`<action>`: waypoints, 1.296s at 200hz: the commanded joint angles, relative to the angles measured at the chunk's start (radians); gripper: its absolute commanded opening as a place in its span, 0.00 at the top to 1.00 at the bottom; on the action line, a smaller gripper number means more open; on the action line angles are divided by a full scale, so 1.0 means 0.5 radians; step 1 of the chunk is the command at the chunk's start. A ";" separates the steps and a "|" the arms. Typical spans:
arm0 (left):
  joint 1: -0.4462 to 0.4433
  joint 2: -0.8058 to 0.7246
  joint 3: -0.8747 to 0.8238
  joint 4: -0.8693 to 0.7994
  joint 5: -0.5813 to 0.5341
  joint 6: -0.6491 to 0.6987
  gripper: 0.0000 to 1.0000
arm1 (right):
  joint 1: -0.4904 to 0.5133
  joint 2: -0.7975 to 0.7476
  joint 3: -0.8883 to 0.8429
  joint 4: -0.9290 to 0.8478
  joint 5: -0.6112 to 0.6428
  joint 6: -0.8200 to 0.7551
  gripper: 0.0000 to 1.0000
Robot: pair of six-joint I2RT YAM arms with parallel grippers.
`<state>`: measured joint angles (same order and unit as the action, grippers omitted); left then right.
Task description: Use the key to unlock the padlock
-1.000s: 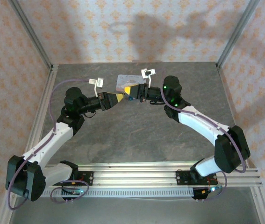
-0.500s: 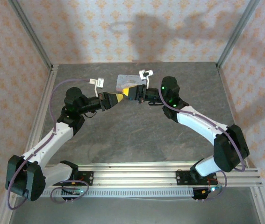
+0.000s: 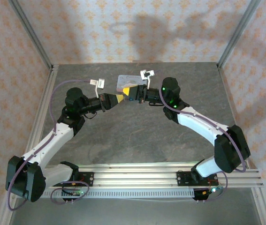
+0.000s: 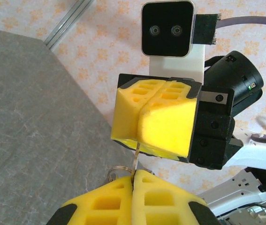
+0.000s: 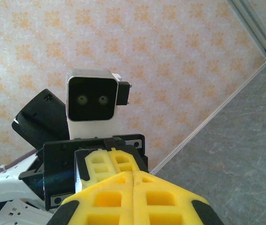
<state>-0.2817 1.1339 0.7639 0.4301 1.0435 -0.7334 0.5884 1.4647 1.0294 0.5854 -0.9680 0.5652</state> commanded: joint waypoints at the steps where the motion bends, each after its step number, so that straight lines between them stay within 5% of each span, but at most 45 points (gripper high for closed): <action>1: -0.021 -0.062 0.034 -0.010 0.023 0.041 1.00 | 0.007 -0.046 -0.022 0.133 0.025 -0.014 1.00; 43: -0.019 -0.104 0.064 -0.204 -0.038 0.192 1.00 | 0.009 -0.056 -0.040 0.036 0.117 -0.027 0.99; 71: -0.003 -0.149 0.113 -0.617 -0.151 0.472 1.00 | 0.008 -0.108 -0.012 -0.338 0.336 -0.164 0.54; 99: 0.037 -0.183 0.075 -0.786 -0.264 0.566 1.00 | 0.008 -0.129 0.026 -0.652 0.553 -0.239 0.37; 178: 0.104 -0.059 0.125 -1.294 -0.653 0.848 1.00 | 0.244 0.289 0.369 -1.581 1.839 -0.244 0.46; 216: 0.213 0.128 0.206 -1.379 -0.877 0.846 1.00 | 0.283 0.684 0.668 -1.744 2.161 -0.235 0.43; 259: 0.358 0.519 0.397 -1.299 -1.142 0.722 1.00 | 0.287 0.978 0.881 -1.823 2.220 -0.172 0.46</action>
<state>-0.1337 1.3079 0.8921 -0.2375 0.5835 -0.3424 0.7303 1.9034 1.4094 -0.2607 0.0536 0.4557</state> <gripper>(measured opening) 0.048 0.558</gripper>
